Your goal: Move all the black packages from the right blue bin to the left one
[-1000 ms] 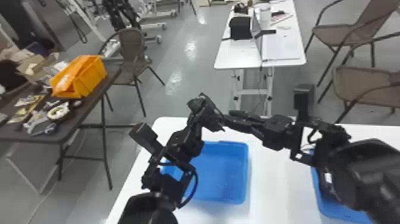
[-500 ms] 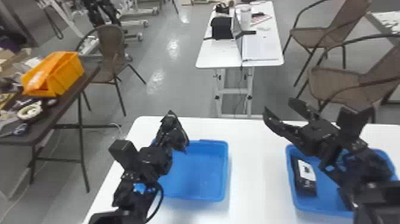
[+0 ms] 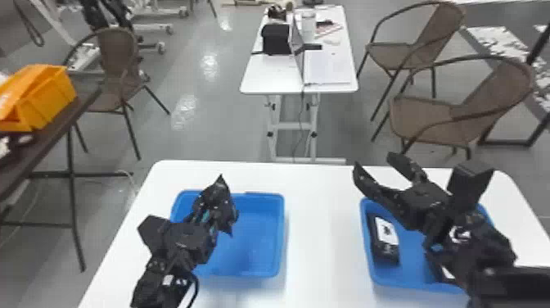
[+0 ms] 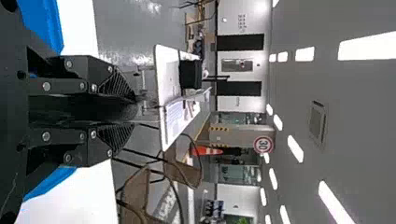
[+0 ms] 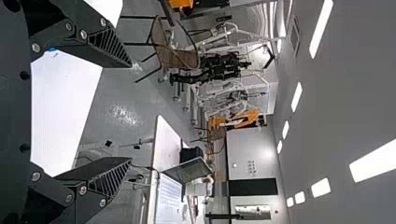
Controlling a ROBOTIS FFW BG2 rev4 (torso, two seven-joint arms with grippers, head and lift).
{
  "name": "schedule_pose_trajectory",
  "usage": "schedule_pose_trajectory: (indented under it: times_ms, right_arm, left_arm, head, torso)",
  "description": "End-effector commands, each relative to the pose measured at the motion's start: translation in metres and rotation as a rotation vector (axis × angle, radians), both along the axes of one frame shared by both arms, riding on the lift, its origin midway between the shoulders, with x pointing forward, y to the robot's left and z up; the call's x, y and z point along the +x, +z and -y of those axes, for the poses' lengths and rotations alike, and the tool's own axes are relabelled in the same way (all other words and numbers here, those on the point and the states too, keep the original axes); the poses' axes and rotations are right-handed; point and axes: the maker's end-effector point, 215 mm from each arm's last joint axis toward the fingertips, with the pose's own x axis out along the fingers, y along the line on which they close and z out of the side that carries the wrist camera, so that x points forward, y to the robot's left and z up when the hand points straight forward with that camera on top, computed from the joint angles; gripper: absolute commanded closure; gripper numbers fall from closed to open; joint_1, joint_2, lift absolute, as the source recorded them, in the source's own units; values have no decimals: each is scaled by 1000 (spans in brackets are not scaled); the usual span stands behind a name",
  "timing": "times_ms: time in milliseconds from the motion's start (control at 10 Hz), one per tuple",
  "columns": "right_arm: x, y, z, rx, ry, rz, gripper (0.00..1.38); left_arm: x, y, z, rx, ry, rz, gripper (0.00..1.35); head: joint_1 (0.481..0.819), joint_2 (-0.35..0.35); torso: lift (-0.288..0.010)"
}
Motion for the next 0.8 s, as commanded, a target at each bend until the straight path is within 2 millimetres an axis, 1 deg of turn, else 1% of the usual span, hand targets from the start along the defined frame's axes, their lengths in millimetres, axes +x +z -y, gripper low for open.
schedule_pose_trajectory:
  times_ms: [0, 100, 200, 300, 400, 500, 600, 700]
  right_arm:
    - [-2, -2, 2, -6, 1, -6, 351]
    - [-4, -2, 6, -25, -14, -5, 351]
    - [-5, -4, 16, -40, -46, -12, 351]
    - [-10, -14, 25, -30, -67, -39, 349]
    - [-18, -32, 38, -7, -110, -82, 349]
    - [-28, -54, 55, 9, -168, -129, 349]
    - [-40, -81, 73, 40, -211, -189, 349]
    - [-54, -111, 86, 89, -256, -258, 349]
  left_arm:
    - [-6, 7, -7, -67, 20, 51, 5]
    - [-7, 21, -5, -86, -5, 87, 84]
    - [-9, 37, -7, -109, -3, 121, 211]
    - [-14, 53, -19, -105, 26, 133, 275]
    - [-22, 69, -37, -93, 70, 142, 292]
    - [-33, 80, -57, -96, 122, 157, 294]
    - [-43, 90, -67, -125, 165, 184, 294]
    - [-46, 101, -72, -130, 185, 216, 294]
  head:
    - [695, 94]
    - [695, 96]
    - [695, 94]
    - [695, 89]
    - [695, 89]
    - [695, 91]
    - [695, 98]
    - [695, 102]
  torso:
    - [0]
    - [0]
    - [0]
    - [0]
    - [0]
    - [0]
    - [0]
    - [0]
